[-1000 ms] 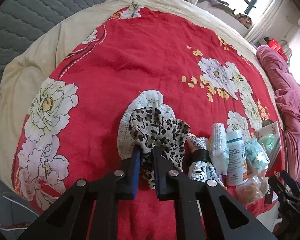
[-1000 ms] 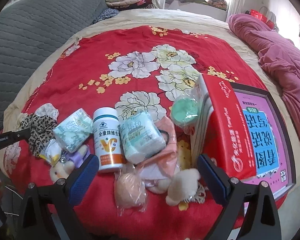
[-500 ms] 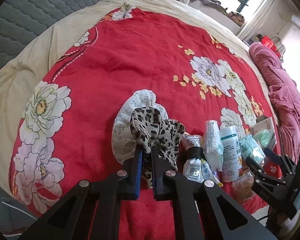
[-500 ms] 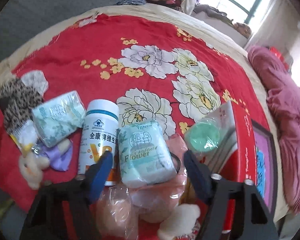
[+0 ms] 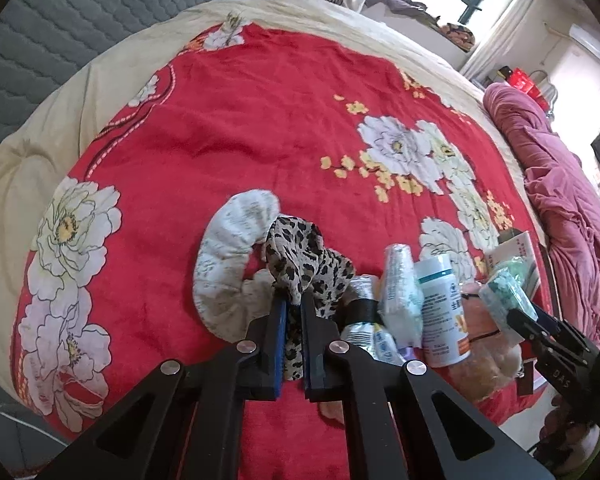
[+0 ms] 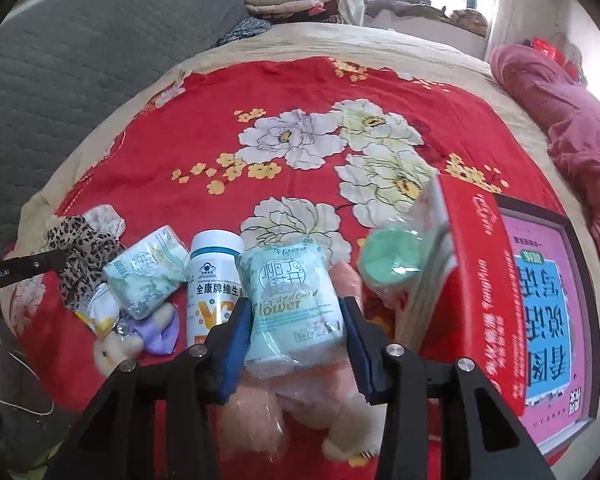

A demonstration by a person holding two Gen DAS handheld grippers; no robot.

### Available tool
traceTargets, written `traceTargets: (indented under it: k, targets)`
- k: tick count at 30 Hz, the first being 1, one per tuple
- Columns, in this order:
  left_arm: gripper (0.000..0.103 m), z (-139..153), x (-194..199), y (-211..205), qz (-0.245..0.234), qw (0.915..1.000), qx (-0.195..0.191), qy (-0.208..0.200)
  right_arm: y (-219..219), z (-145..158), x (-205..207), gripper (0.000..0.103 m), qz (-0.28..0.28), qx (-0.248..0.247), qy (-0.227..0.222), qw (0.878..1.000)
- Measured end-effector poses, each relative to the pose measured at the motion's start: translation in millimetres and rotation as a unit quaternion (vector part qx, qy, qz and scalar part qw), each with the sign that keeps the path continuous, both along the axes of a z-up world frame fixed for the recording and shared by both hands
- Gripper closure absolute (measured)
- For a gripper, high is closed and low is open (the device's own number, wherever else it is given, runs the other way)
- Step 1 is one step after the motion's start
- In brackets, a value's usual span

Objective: Organize soft objects
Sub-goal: 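Carry the scrunchie with the left tool while the right tool carries the tissue pack over the pink book tray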

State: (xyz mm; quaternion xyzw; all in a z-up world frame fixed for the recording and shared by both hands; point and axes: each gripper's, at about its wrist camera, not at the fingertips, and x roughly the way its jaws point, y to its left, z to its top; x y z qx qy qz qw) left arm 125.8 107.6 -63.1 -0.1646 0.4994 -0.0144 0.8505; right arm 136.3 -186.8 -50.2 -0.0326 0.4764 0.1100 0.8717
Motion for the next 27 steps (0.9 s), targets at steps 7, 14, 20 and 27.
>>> traceTargets:
  k: [7,14,20,27]
  targets:
    - [0.097,23.9,-6.7,-3.3,-0.006,0.9997,0.001,-0.025,-5.1,14.0,-13.4,0.058,0.0,0.003,-0.006,1.0]
    - [0.097,55.4,-18.0,-11.5,-0.019,0.9986,0.01,-0.048,-8.2,36.7,-23.0,0.058,-0.004,0.007,-0.03,1.0]
    - [0.097,86.4,-30.1,-37.6,-0.045,0.9962,0.014,-0.073,-26.4,60.0,-33.6,0.058,-0.021,0.018,-0.048,0.998]
    - [0.097,117.6,-37.9,-89.0,-0.09,0.9912,0.016,-0.095,-64.6,85.4,-49.4,0.058,-0.05,0.025,-0.064,0.996]
